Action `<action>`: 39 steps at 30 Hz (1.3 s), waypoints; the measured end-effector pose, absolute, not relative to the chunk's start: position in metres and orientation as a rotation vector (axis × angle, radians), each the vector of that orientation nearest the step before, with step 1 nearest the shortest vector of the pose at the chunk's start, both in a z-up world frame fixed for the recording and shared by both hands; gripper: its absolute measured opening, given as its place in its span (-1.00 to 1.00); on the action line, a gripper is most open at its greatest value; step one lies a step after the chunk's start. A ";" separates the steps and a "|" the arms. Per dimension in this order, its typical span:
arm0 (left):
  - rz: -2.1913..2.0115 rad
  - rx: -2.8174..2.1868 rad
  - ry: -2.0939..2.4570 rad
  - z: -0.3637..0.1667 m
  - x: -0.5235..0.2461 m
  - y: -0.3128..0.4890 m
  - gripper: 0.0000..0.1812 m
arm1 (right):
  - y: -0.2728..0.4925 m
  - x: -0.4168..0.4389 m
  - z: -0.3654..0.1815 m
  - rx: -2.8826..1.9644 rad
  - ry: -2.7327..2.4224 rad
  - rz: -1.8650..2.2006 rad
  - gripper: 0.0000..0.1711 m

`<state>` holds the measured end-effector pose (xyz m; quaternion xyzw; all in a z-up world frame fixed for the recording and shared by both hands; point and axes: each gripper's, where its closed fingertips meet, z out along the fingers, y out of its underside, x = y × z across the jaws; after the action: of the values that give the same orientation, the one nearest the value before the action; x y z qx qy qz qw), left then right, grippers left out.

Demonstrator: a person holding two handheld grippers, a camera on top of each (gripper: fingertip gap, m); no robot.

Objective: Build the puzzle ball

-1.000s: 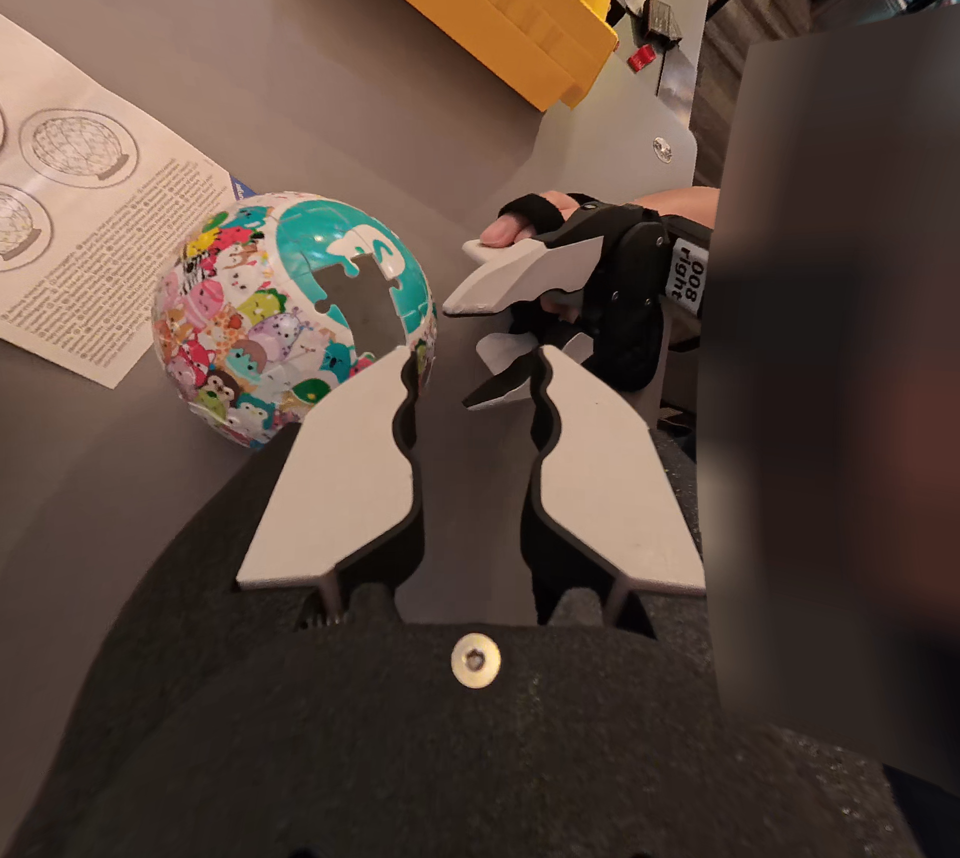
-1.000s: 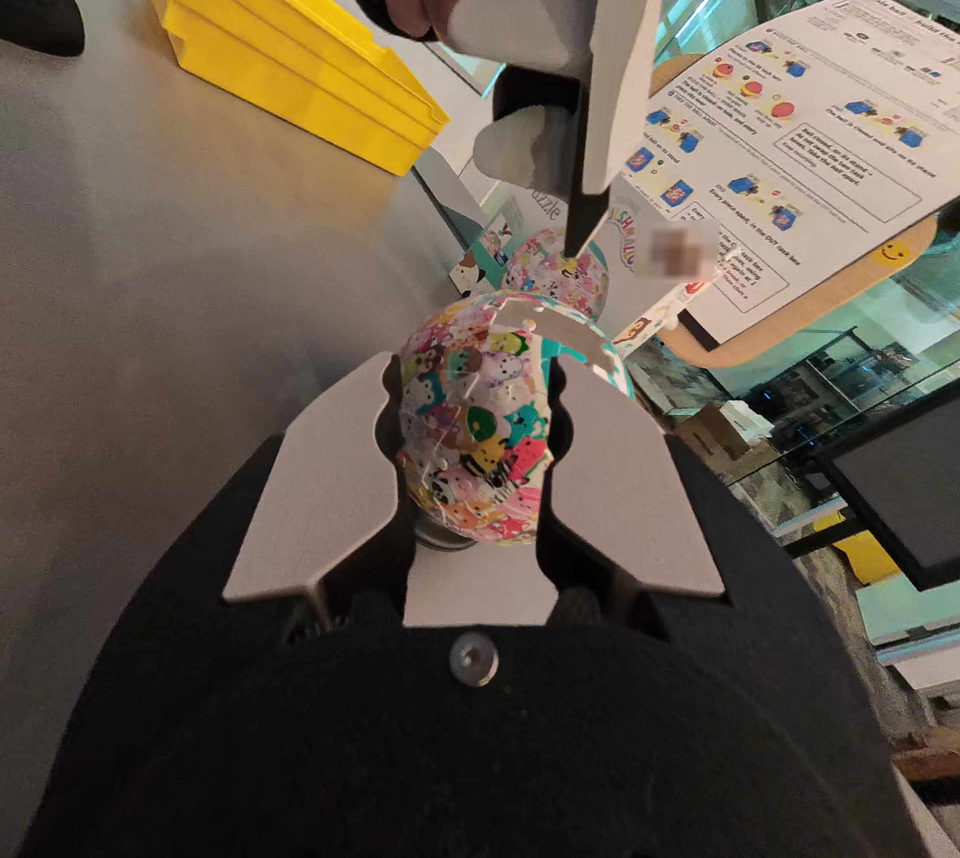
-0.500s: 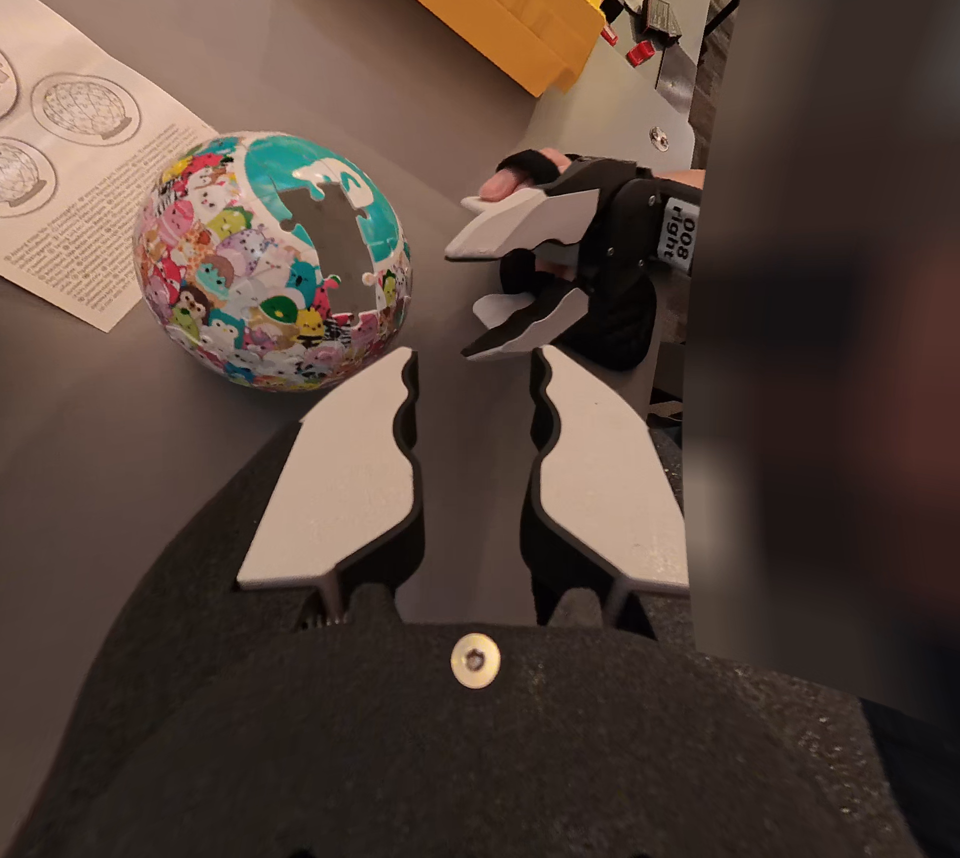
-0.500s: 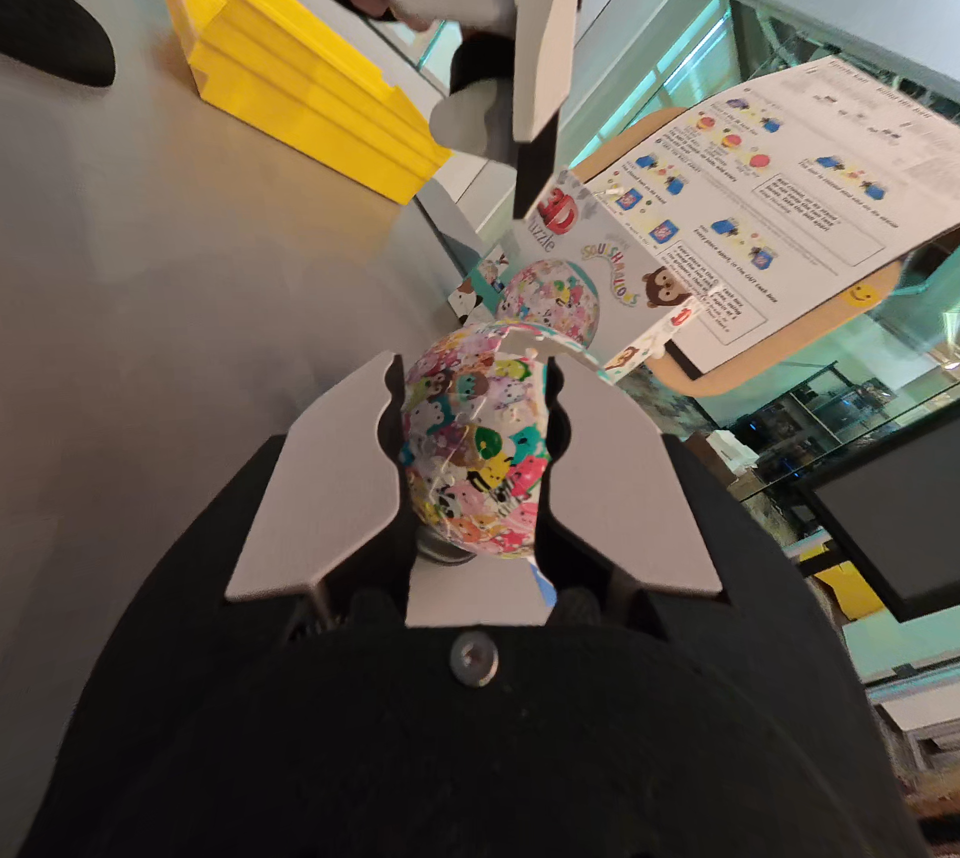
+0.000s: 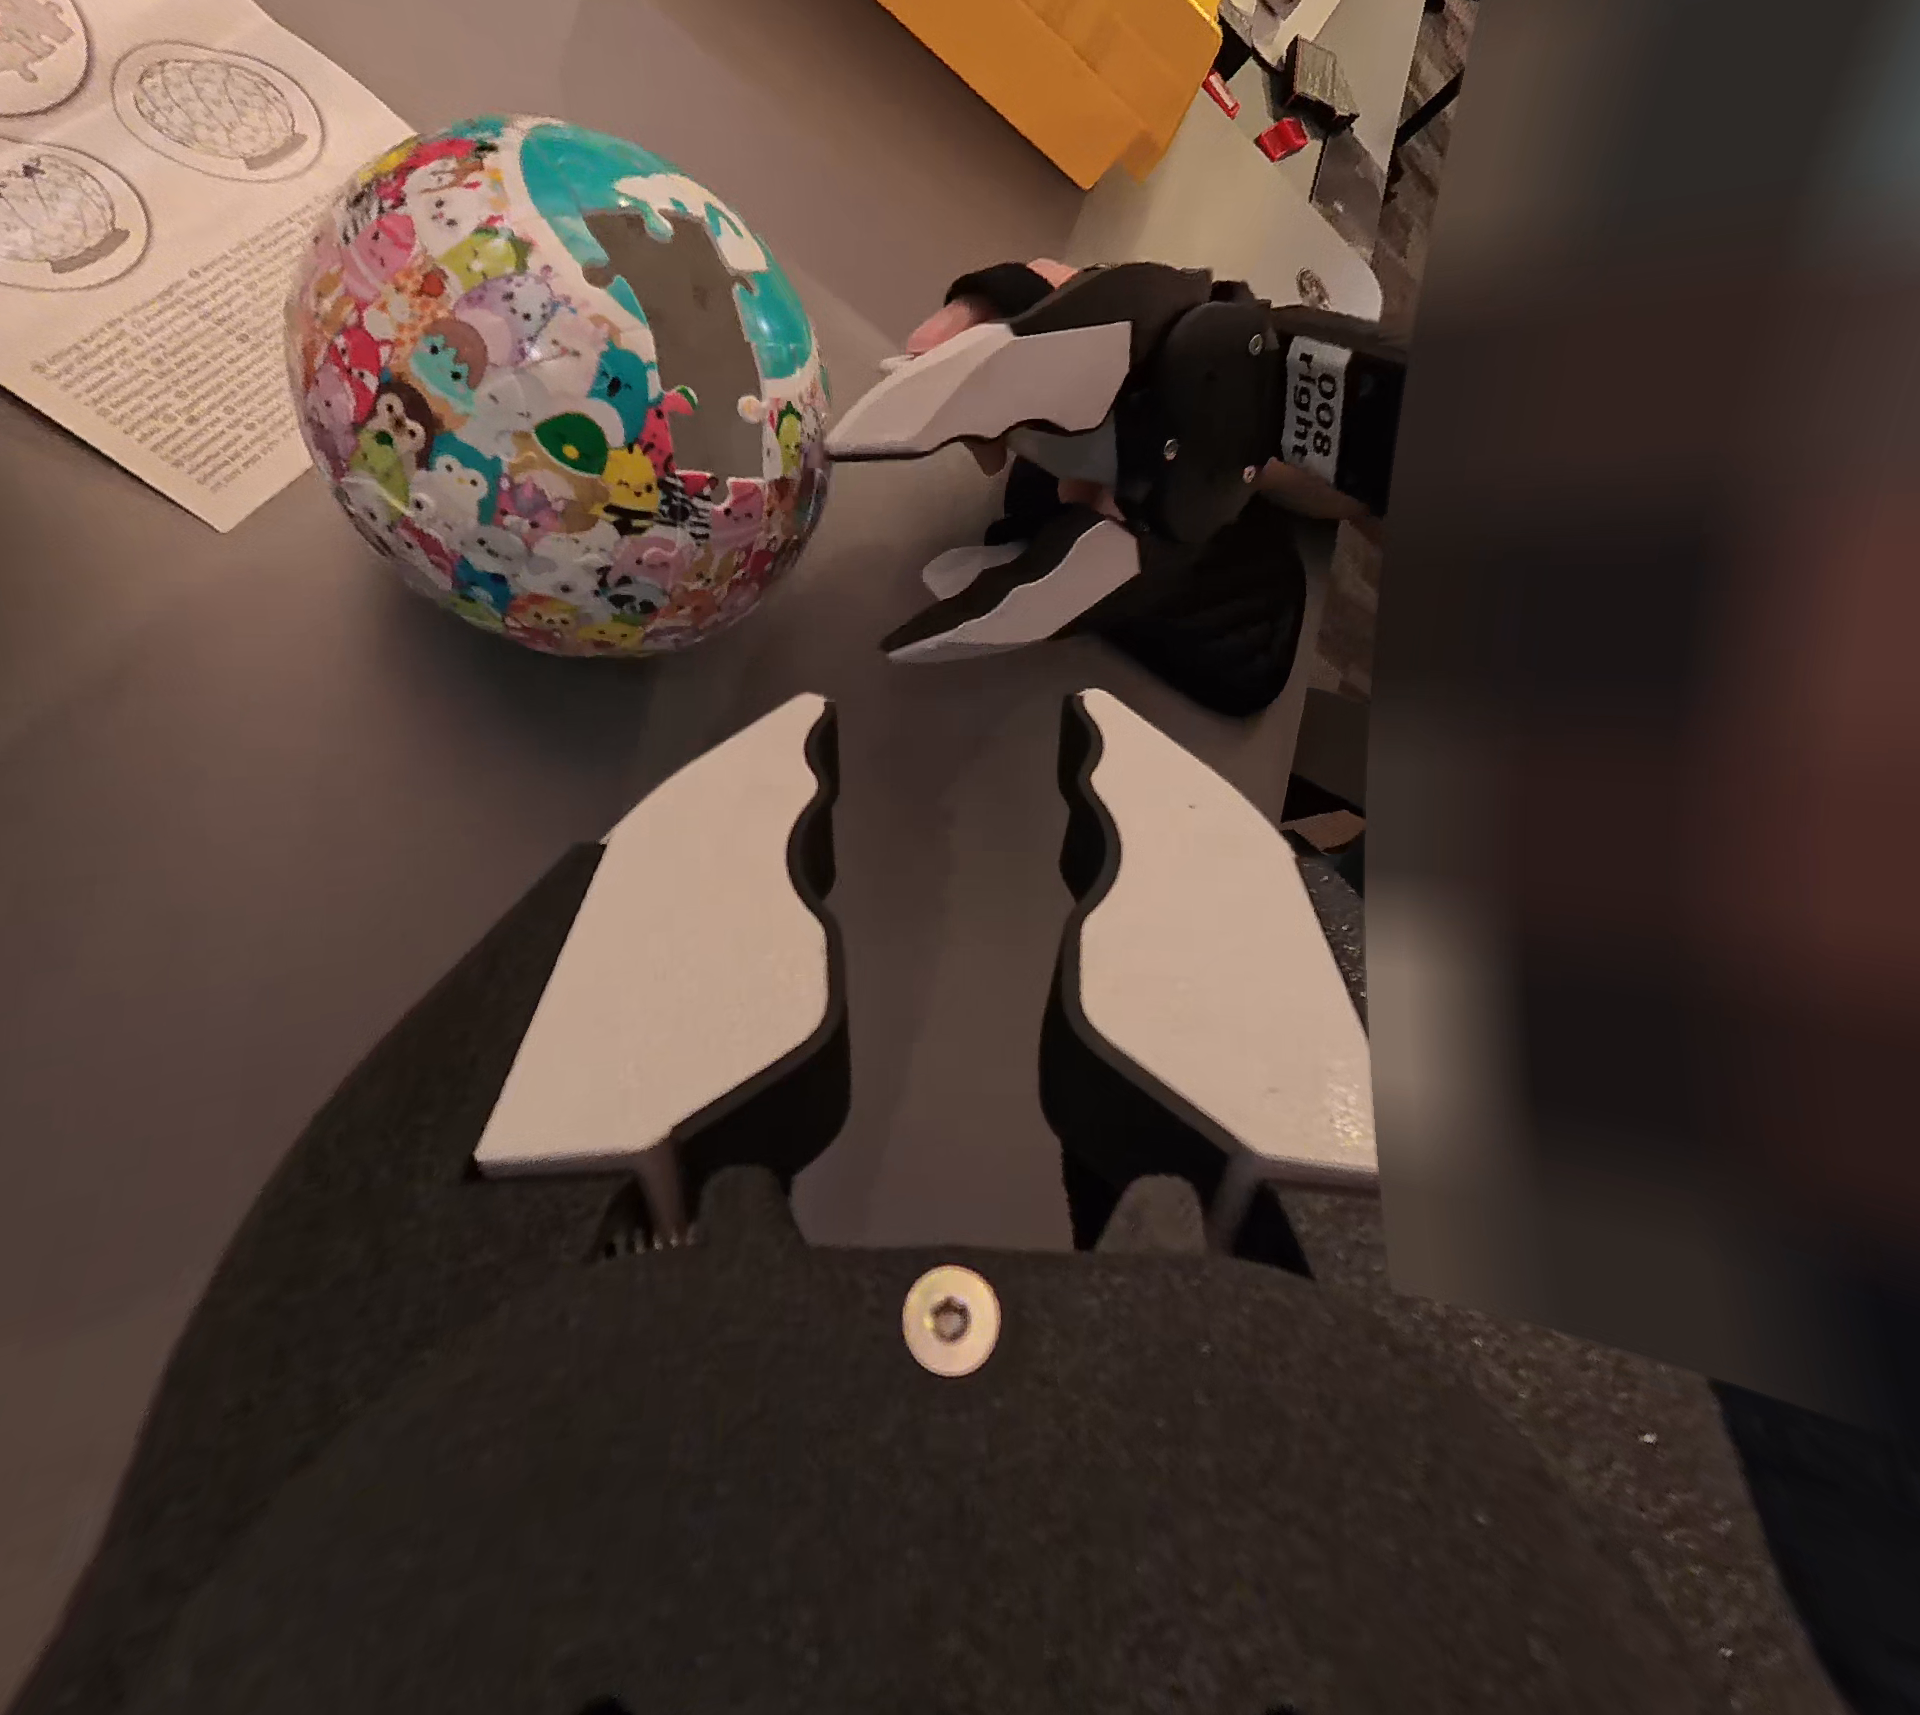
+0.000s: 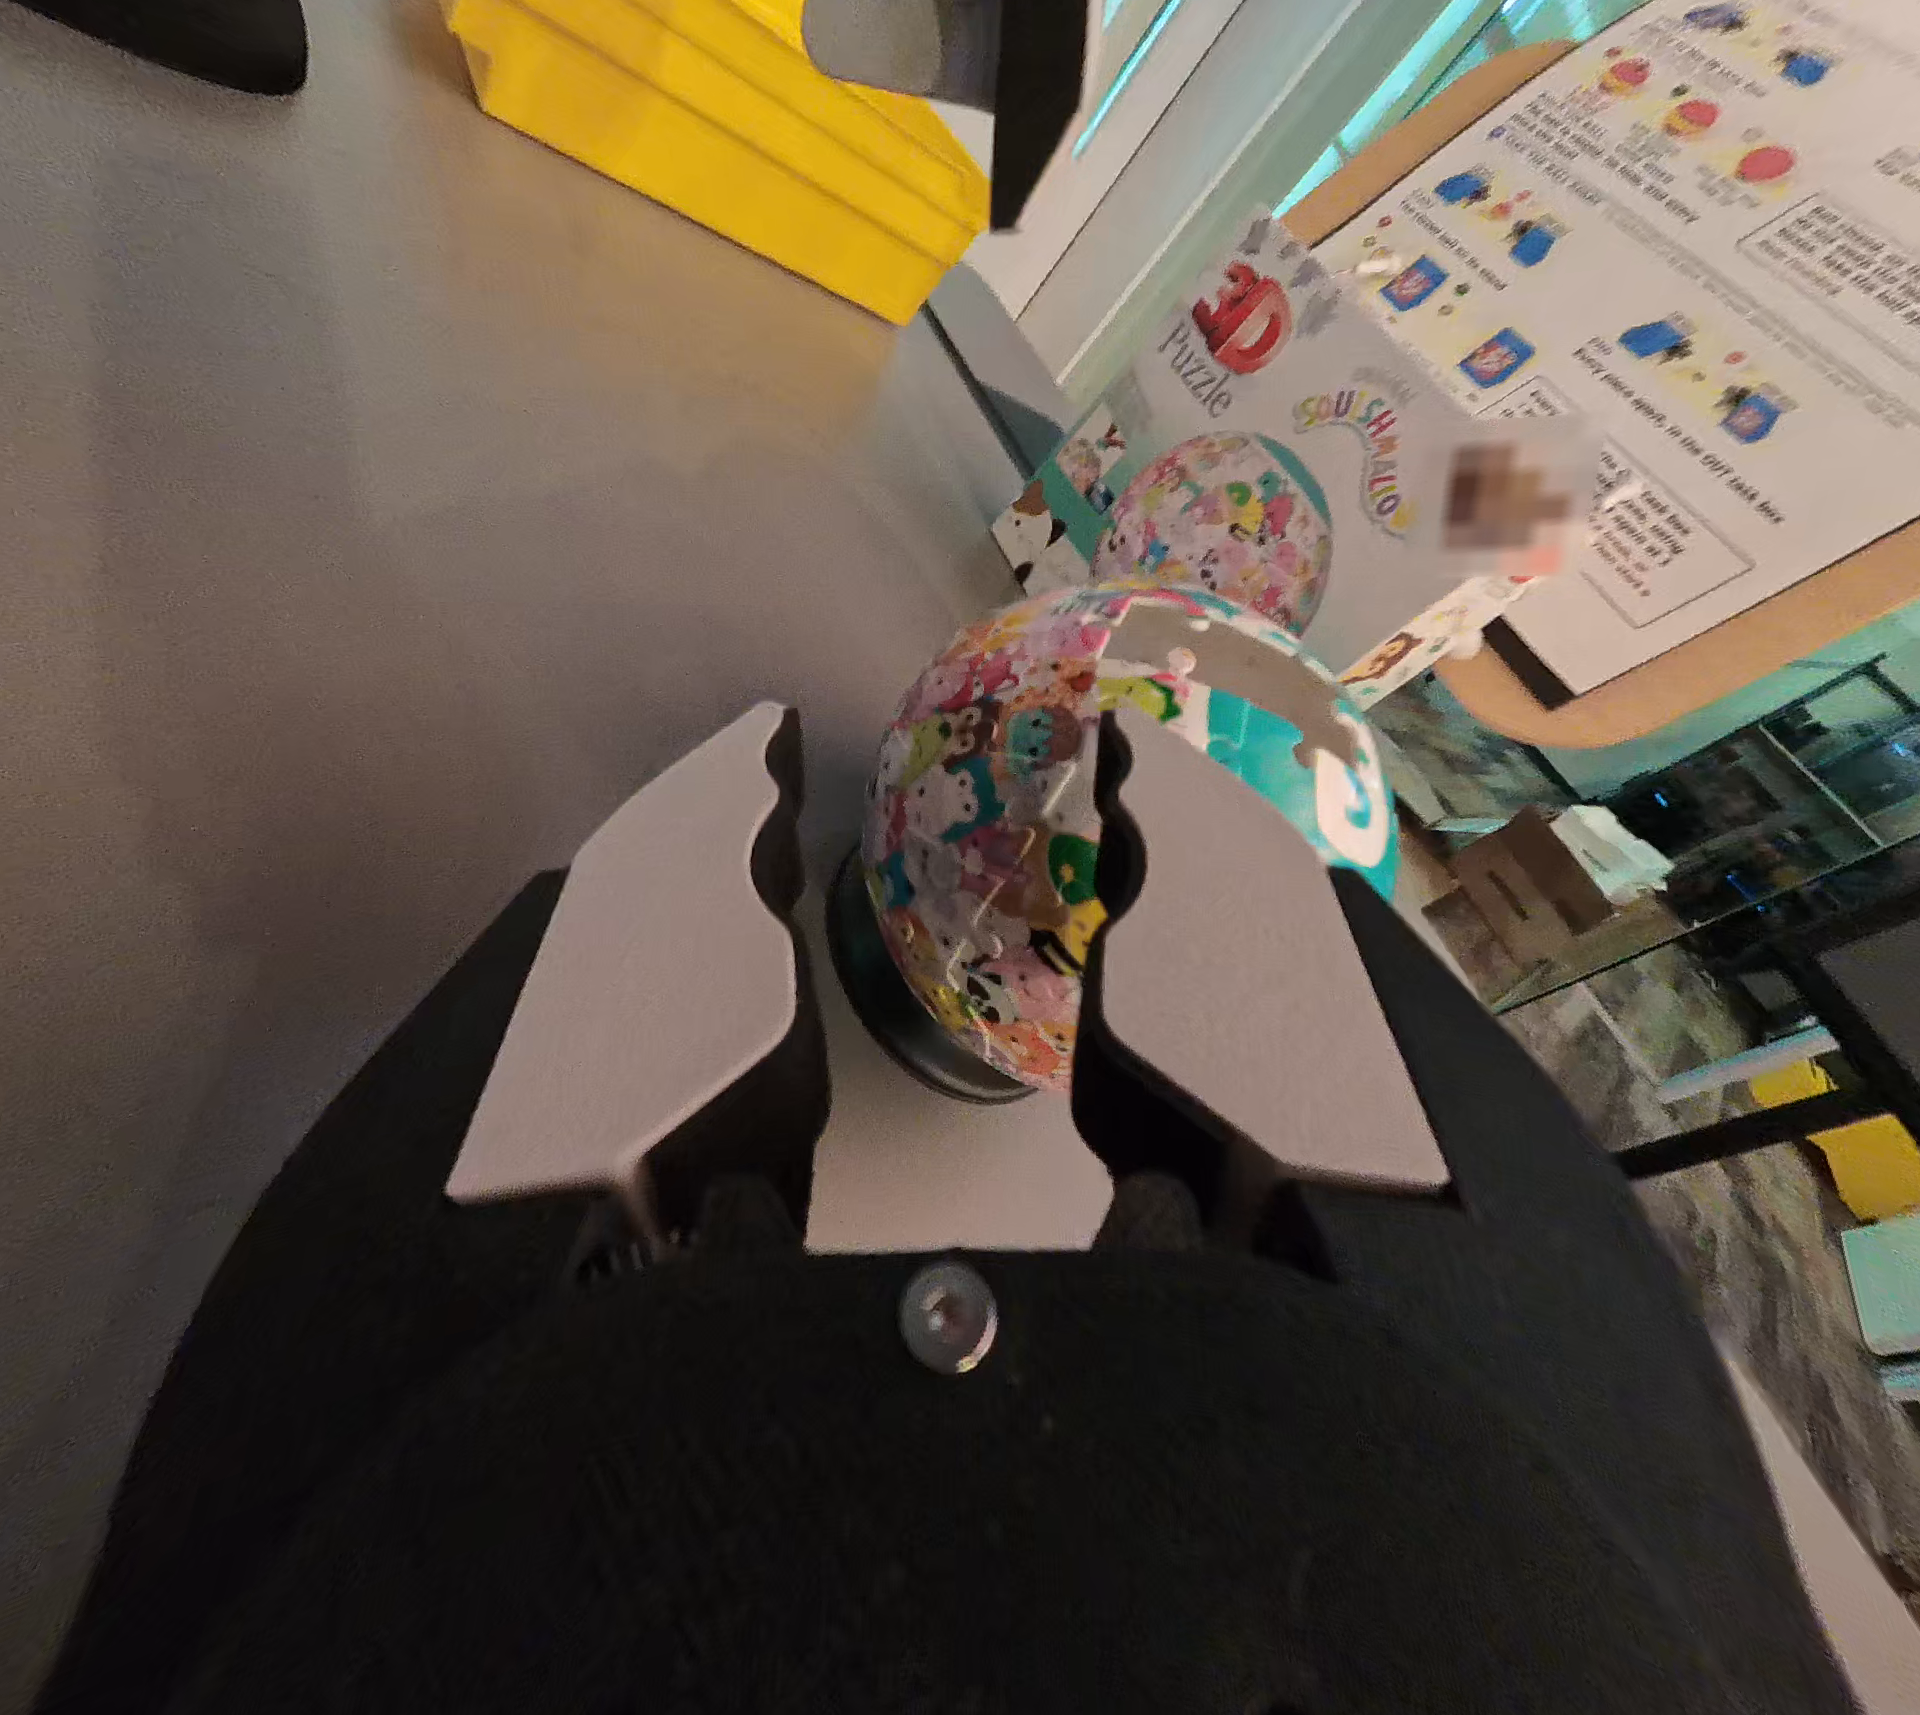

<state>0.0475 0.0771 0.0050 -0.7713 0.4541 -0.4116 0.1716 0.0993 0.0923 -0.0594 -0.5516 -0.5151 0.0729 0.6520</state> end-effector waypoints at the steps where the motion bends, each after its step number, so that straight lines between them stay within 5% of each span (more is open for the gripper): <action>1: -1.170 -2.182 1.281 0.006 0.044 0.075 -0.56 | 0.089 0.101 -0.054 -1.240 -1.161 0.172 -0.36; 5: -1.185 -2.130 1.211 0.014 0.021 0.062 -0.56 | 0.073 0.119 -0.026 -1.238 -1.080 0.213 -0.36; 12: -0.802 -1.885 1.106 0.008 -0.060 0.026 -0.55 | 0.018 0.153 -0.059 -1.588 -0.935 0.426 -0.25; 22: -0.583 -1.837 0.881 0.006 -0.187 -0.023 -0.39 | -0.042 0.093 -0.033 -1.454 -0.496 0.939 -0.16; 39: -0.548 -1.827 0.687 0.009 -0.297 -0.026 -0.50 | 0.004 0.002 -0.053 -1.465 -0.518 1.143 -0.70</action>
<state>-0.2970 -0.0265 0.0094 -0.7650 0.2876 -0.2293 0.5287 0.0017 0.0036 -0.0533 -0.6242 -0.2209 0.4867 0.5698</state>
